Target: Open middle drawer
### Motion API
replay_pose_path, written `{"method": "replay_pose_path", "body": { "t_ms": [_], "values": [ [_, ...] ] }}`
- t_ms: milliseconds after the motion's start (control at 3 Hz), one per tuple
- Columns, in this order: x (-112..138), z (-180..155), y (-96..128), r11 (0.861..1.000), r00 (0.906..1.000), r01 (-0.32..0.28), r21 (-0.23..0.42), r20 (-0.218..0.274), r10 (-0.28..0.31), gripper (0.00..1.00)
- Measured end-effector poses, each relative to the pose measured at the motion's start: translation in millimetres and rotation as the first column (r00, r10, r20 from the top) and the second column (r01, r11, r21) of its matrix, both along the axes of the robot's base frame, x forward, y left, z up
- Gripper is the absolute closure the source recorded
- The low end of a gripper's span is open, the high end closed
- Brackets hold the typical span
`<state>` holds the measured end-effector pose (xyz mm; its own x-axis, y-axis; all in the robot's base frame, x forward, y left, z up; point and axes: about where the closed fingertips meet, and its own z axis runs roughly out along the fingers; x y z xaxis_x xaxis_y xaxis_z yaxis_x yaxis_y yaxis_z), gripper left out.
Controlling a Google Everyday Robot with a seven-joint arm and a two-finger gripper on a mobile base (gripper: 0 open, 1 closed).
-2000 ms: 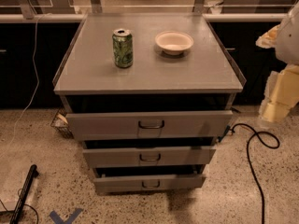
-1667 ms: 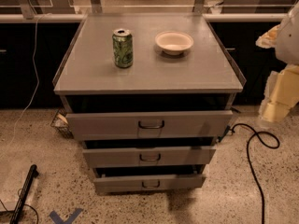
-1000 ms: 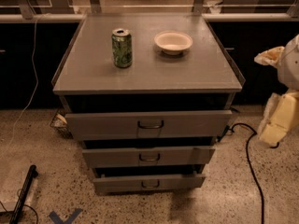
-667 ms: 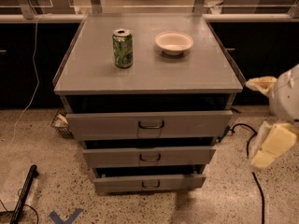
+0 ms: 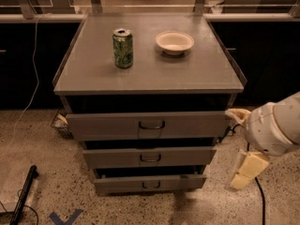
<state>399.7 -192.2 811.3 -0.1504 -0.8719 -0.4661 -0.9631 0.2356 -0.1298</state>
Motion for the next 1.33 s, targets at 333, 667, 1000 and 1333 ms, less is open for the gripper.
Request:
{"method": "replay_pose_path", "body": {
  "t_ms": [333, 667, 1000, 1333],
  "values": [
    [22.1, -39.5, 10.9, 0.999, 0.9995, -0.026, -0.024, -0.021, 0.025, 0.00],
    [22.2, -40.9, 11.4, 1.000, 0.9994, -0.027, -0.017, -0.020, 0.027, 0.00],
    [22.8, -62.7, 18.5, 0.994, 0.9989, -0.043, 0.102, -0.012, 0.045, 0.00],
    [16.3, -118.6, 24.8, 0.970, 0.9987, -0.033, 0.242, -0.029, 0.042, 0.00]
  ]
}}
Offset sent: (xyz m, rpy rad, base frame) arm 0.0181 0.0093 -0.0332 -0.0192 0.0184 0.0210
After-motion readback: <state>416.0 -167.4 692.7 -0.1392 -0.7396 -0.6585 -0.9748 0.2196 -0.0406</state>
